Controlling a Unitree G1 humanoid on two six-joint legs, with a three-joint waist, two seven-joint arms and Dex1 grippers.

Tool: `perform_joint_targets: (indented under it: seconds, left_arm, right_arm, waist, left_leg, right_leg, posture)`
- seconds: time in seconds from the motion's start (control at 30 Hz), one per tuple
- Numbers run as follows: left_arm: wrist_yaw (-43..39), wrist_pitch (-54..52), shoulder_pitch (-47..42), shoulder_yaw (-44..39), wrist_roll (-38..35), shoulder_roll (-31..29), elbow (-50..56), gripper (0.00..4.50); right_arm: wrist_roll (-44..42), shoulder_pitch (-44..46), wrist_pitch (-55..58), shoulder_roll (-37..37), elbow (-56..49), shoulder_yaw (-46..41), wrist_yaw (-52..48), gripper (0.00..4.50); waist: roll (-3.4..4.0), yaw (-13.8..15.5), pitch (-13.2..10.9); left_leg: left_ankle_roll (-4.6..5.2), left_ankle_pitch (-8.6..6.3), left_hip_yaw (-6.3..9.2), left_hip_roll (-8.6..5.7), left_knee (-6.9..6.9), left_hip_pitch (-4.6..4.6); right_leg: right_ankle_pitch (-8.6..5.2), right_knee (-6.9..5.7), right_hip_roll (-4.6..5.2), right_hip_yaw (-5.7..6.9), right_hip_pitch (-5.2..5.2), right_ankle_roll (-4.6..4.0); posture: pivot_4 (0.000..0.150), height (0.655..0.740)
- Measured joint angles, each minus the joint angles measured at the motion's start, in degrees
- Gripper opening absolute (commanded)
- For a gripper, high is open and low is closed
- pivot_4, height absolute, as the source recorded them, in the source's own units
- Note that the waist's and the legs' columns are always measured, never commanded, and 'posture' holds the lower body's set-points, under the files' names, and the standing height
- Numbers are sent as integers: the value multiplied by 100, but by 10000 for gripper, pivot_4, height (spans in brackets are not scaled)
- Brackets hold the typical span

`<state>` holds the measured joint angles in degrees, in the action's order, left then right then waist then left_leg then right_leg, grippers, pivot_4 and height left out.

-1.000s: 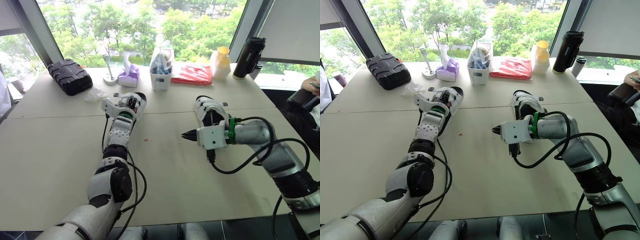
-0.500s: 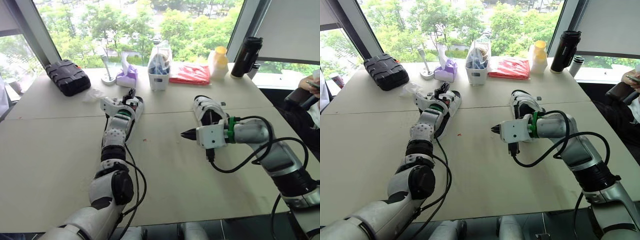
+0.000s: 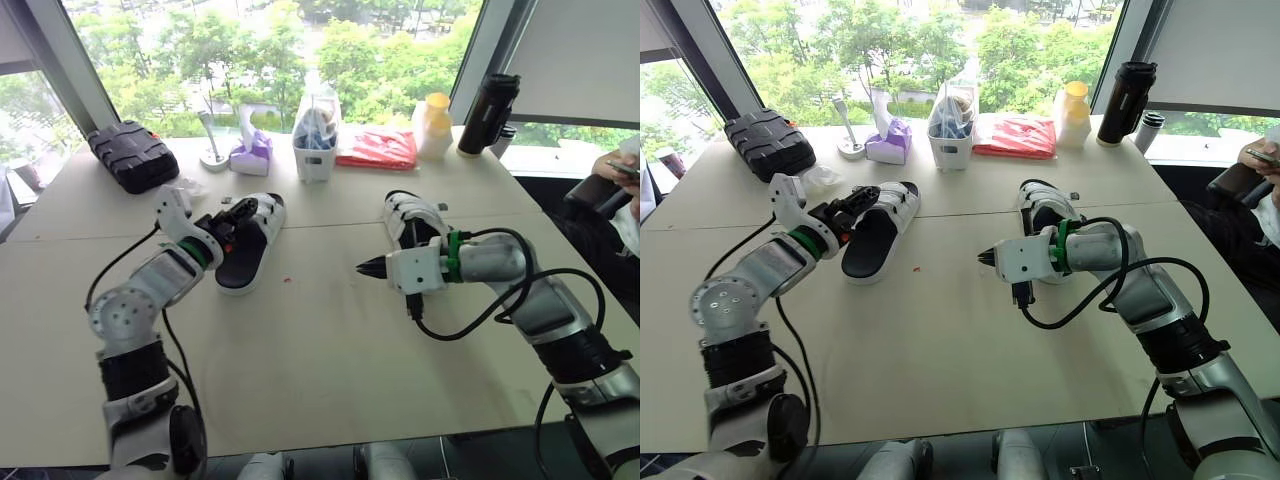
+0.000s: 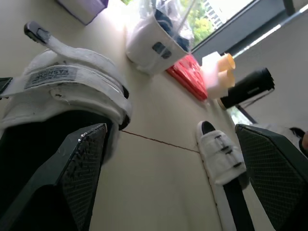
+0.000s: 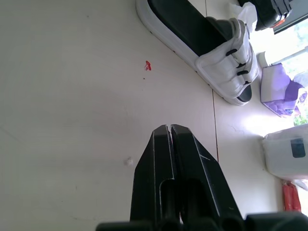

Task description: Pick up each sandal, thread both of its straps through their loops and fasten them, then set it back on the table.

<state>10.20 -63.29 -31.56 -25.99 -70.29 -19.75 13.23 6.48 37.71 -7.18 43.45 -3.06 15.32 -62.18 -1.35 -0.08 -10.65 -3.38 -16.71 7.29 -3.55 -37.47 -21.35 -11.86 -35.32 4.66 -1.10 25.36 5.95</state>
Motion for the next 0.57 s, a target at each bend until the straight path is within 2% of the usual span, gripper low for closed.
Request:
perform_joint_targets:
  seconds: [0.07, 0.13, 0.2, 0.27, 0.43, 0.57]
  left_arm:
    - [-126, -185, 59, 49, -300, -300, 238, 44373]
    - [-380, -418, 263, 66, -650, -839, 449, 44373]
    - [-902, -725, 598, 0, -839, -1904, 676, 44373]
    - [-1419, -815, 877, -207, -906, -2660, 912, 44373]
    - [-2422, -827, 1323, -306, -1042, -3508, 1359, 44373]
    - [-3046, -683, 1456, -311, -1104, -3798, 1625, 44373]
  right_arm:
    - [-13, 67, -32, -3, 51, -4, -14, 0]
    - [-120, 170, 43, 12, 131, -31, -44, 0]
    - [-395, 291, 371, 159, 261, -264, -182, 0]
    - [-664, 390, 750, 462, 365, -586, -381, 0]
    - [-1277, 507, 1467, 875, 330, -875, -1030, 0]
    - [-1417, 641, 1607, 951, 392, -897, -1234, 0]
  waist:
    - [0, 21, 0]
    - [0, 6, 0]
    - [2, -66, -4]
    - [8, -69, -6]
    - [9, -58, -5]
    - [14, -81, -7]
  left_leg:
    - [-1, 1, 0, -1, -1, 2]
    - [-1, 1, -2, 0, 0, 2]
    - [-2, 1, -3, 2, 5, 0]
    - [1, 0, -7, 2, 13, 3]
    - [32, -18, -9, 4, 10, 5]
    - [34, -19, -19, 9, 11, 7]
  right_leg:
    - [0, 0, 0, 0, -2, -1]
    - [1, -1, -1, -2, 0, -2]
    - [-1, -4, -5, -3, 5, -5]
    - [-1, 0, -4, -6, 5, -6]
    - [-1, 4, -3, -5, -3, -6]
    - [-1, 4, -4, -6, -1, -6]
  posture:
    - [1500, 7400]
    - [1500, 7400]
    - [1500, 7400]
    - [1500, 7400]
    - [1500, 7400]
    - [1500, 7400]
